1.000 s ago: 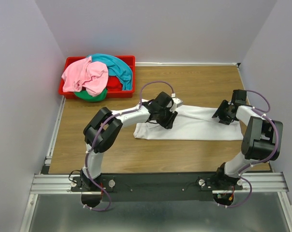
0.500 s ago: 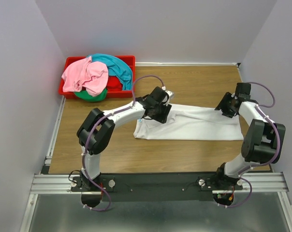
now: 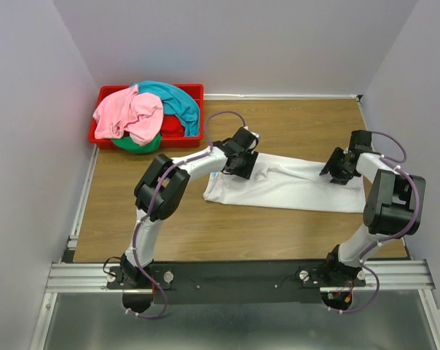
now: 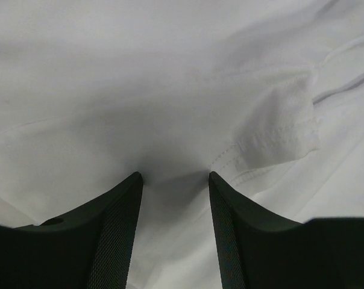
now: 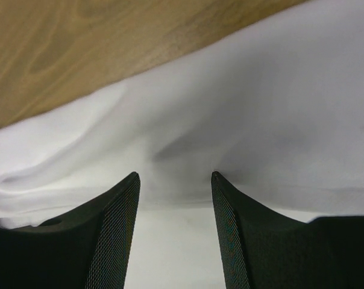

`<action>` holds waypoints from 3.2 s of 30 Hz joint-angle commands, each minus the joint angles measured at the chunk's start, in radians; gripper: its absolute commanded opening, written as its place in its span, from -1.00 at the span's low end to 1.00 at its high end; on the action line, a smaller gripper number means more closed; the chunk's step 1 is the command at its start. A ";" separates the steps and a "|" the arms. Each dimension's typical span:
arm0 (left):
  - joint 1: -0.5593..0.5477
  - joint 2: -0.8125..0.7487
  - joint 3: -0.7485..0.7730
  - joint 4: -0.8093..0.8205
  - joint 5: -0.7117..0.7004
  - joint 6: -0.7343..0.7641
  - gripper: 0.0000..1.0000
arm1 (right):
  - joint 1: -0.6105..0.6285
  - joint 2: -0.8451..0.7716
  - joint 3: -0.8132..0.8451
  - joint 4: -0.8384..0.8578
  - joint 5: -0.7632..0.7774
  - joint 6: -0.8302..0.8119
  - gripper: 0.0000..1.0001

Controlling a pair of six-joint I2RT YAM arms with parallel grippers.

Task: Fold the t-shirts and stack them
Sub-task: Fold the tshirt

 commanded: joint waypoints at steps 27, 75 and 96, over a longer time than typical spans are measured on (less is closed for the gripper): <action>0.083 0.218 0.590 -0.198 -0.130 0.038 0.23 | 0.003 -0.221 -0.098 -0.272 -0.061 0.121 0.22; 0.135 0.342 0.749 -0.056 0.056 0.018 0.25 | 0.256 -0.200 -0.179 -0.306 -0.084 0.163 0.22; 0.119 0.348 0.478 -0.023 0.160 -0.091 0.25 | 0.408 -0.117 -0.188 -0.283 -0.009 0.175 0.24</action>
